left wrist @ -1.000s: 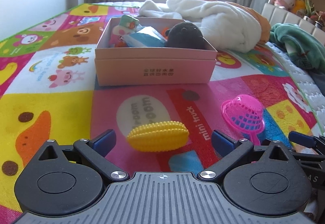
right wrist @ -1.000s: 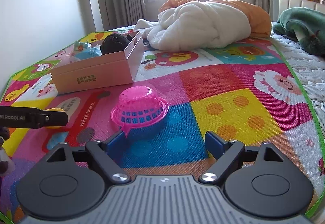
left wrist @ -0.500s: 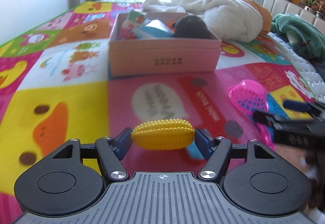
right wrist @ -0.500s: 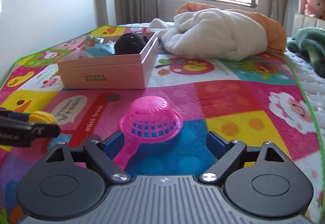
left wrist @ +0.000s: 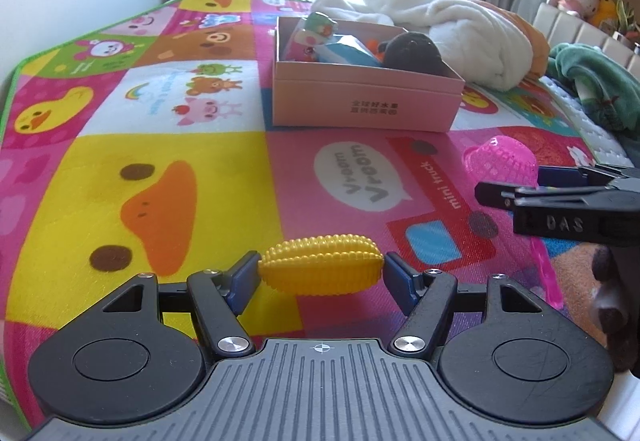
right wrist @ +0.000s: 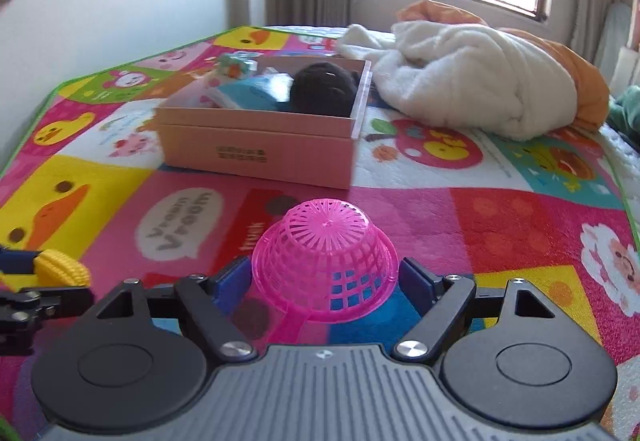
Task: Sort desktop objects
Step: 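Carry the corn toy and pink basket into the box and open both tools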
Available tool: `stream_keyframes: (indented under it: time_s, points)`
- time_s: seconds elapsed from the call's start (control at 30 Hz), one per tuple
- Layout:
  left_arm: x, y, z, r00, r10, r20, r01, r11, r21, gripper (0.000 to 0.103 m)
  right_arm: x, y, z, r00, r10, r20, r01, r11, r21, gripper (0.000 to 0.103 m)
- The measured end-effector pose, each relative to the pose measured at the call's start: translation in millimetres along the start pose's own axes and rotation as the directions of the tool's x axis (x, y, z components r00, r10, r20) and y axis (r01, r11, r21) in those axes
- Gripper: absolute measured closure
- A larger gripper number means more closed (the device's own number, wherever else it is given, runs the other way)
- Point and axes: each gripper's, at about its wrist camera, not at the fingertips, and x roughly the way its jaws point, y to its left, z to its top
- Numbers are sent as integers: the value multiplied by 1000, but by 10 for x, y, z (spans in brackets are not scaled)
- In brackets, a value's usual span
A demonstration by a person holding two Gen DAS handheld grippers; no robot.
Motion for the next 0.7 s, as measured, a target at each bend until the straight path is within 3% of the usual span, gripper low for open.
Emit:
stream_keyframes:
  time_s: [0.4,0.57,0.7]
  points:
    - [-187,22,-5,996,-27,85,25,999,30,31,-573,380,156,993,113,40,-107,986,-128,22]
    - [-218,-58,319,984,-46,171,31,996,89,31,-686,252,367,989,101,109,-89,989,-115,22]
    - [-170,-194,760,960,-75,270,31,986,165,31,-809,14,544,980,91,180,-83,995,-53,22]
